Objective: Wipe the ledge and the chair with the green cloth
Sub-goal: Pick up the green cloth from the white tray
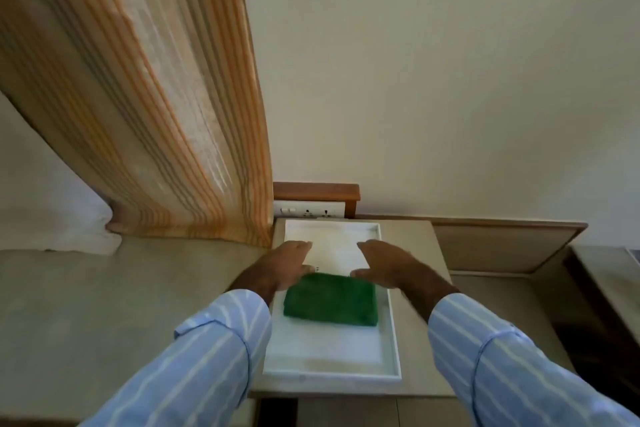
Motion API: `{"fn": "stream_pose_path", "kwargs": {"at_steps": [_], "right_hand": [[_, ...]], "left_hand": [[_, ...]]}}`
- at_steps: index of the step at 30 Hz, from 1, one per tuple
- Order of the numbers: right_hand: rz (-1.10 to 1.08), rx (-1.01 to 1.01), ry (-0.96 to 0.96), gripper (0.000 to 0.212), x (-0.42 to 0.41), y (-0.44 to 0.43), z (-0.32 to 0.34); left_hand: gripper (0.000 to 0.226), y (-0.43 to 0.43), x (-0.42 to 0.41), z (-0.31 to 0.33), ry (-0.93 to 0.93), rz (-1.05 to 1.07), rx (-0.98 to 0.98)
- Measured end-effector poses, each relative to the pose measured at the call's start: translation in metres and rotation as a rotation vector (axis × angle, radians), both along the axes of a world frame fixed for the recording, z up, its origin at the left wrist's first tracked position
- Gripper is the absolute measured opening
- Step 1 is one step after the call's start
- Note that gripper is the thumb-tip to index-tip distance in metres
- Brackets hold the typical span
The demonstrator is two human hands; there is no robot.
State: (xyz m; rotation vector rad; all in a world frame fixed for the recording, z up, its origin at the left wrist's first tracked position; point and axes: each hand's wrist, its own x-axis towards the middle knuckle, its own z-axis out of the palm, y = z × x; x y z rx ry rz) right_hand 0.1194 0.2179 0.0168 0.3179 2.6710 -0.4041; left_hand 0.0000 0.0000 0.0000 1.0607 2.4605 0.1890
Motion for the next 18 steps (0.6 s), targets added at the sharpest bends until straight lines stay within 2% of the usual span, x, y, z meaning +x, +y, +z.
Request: {"fn": "stream_pose_path", "kwargs": {"at_steps": [5,8,11,18], "right_hand": [[-0.006,0.019,-0.104,0.057,0.007,-0.012,-0.034],[0.026,0.057,-0.112,0.050,0.006,-0.011,-0.040],[0.043,0.064,-0.133,0.038,-0.001,-0.010,-0.042],[-0.008,-0.085,-0.066,0.028,-0.044,-0.013,-0.021]], "left_hand": [[0.060,-0.003,0.013,-0.036,0.018,0.055,-0.123],[0.056,0.000,0.016,-0.047,0.059,0.063,-0.107],[0.031,0.003,0.014,-0.050,0.039,0.090,-0.087],[0.019,-0.036,-0.001,-0.015,-0.115,0.329,0.203]]}}
